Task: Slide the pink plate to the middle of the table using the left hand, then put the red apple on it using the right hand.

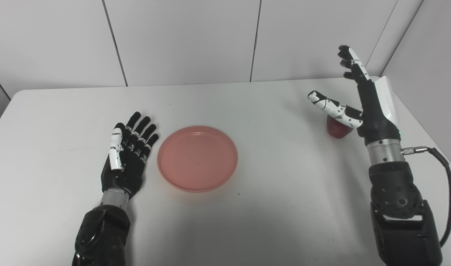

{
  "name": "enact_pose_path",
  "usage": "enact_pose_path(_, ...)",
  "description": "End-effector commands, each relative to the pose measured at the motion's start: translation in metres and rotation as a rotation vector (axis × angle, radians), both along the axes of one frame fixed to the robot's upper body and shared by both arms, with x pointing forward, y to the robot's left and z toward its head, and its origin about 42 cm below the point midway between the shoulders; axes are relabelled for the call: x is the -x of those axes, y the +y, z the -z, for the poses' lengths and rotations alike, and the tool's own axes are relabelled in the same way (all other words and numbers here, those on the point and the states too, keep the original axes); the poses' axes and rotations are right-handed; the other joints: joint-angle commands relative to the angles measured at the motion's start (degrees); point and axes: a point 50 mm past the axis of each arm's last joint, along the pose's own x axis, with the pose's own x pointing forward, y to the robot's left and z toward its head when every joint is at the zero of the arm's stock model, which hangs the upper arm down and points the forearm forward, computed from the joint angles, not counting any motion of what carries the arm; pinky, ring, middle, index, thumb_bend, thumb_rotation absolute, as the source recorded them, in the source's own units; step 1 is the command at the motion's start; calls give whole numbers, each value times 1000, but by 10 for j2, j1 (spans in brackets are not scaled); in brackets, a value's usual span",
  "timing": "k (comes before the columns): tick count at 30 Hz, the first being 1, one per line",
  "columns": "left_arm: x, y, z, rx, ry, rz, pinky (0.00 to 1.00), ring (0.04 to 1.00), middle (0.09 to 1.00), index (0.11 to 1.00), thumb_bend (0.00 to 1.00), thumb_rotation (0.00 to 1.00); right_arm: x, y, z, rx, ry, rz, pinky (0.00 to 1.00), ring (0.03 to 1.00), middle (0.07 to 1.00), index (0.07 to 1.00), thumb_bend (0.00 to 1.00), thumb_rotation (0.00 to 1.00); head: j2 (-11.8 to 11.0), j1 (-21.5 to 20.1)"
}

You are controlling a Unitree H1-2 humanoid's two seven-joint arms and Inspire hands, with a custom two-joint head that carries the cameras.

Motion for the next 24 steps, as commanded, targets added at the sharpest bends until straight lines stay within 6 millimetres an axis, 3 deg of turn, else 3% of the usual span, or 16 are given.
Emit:
enact_pose_path(1,-7,1,-15,17,-92,0,929,907,902,887,346,1000,-7,-12,-24,62,-41,44,801,887,917,924,769,615,0,0)
enact_pose_path(7,-7,2,-14,23,-93,0,924,907,904,890,346,1000,-11,-32,-34,128,14,136,800,898,931,926,857,552,-6,-6)
enact_pose_path(13,-8,3,-11,22,-96,0,938,918,913,899,350,1000,-16,-52,-38,199,87,206,862,933,946,931,909,532,-8,-7)
enact_pose_path(24,-9,6,-10,31,-92,-10,941,913,902,890,352,1000,-27,-80,-33,286,195,265,815,912,941,938,969,525,-10,-12)
